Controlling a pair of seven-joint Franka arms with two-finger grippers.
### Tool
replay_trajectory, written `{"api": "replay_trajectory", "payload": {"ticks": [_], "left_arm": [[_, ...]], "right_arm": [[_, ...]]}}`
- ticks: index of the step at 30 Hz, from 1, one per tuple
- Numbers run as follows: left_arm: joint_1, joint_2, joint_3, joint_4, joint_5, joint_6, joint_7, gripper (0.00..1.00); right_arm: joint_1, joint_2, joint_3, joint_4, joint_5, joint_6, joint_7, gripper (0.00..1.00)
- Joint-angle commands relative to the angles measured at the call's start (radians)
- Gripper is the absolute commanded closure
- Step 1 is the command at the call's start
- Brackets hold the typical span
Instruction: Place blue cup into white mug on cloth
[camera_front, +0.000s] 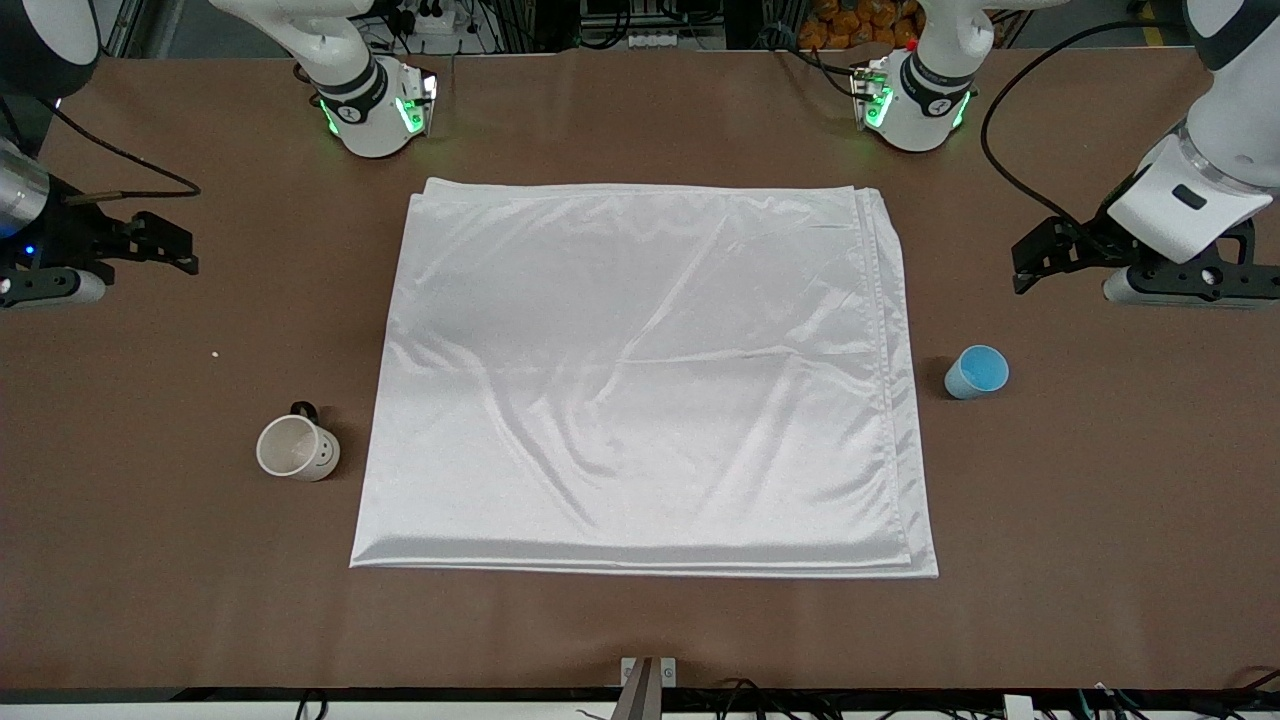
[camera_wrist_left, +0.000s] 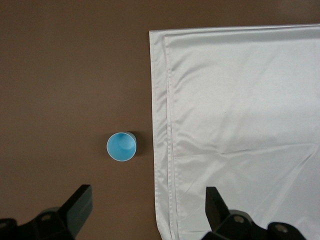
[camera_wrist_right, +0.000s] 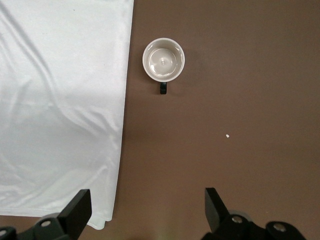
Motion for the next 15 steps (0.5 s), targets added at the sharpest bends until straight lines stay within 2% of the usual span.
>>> {"api": "replay_trajectory", "payload": {"ticks": [1,15], "left_arm": [[0.015,0.003,-0.011,0.012,-0.017,-0.013,0.028,0.0],[0.017,0.005,-0.009,0.009,-0.011,-0.012,0.062,0.0]], "right_arm": [[-0.01,-0.017,0.008,-0.003,-0.005,-0.014,0.04,0.0],[-0.011,-0.019,0.002,-0.003,0.021,-0.013,0.042,0.0]]}}
